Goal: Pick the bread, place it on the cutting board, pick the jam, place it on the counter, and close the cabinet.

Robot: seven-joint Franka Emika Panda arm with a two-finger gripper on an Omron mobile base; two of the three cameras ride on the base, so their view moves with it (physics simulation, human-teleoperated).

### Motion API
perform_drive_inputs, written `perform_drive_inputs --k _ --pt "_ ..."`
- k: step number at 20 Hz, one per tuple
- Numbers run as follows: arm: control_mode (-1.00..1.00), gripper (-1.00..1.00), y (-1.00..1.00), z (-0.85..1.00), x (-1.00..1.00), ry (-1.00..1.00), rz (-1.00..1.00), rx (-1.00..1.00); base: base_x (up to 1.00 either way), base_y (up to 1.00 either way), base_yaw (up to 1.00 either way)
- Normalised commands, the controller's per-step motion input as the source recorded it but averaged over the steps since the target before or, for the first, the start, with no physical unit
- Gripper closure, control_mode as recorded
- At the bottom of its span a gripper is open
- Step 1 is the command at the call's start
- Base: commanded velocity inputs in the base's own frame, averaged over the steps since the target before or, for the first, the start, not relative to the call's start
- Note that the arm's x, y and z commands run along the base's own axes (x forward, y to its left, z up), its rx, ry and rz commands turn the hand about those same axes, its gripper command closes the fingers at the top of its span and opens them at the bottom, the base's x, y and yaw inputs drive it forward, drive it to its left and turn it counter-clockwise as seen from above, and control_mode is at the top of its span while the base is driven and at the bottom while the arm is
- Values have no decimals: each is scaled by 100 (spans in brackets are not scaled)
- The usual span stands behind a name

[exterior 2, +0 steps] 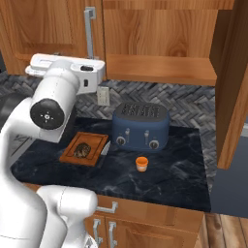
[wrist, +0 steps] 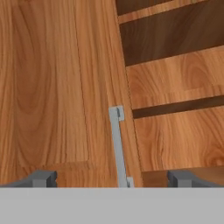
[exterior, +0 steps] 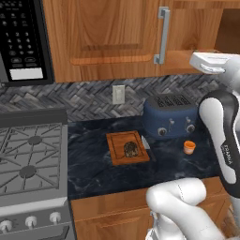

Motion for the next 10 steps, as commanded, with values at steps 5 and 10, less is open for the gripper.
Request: perform_drive_inputs --k 5,10 --pt "-100 -100 -8 4 -27 2 0 0 0 0 0" --pt "-100 -100 -9 3 -33 2 0 0 0 0 0"
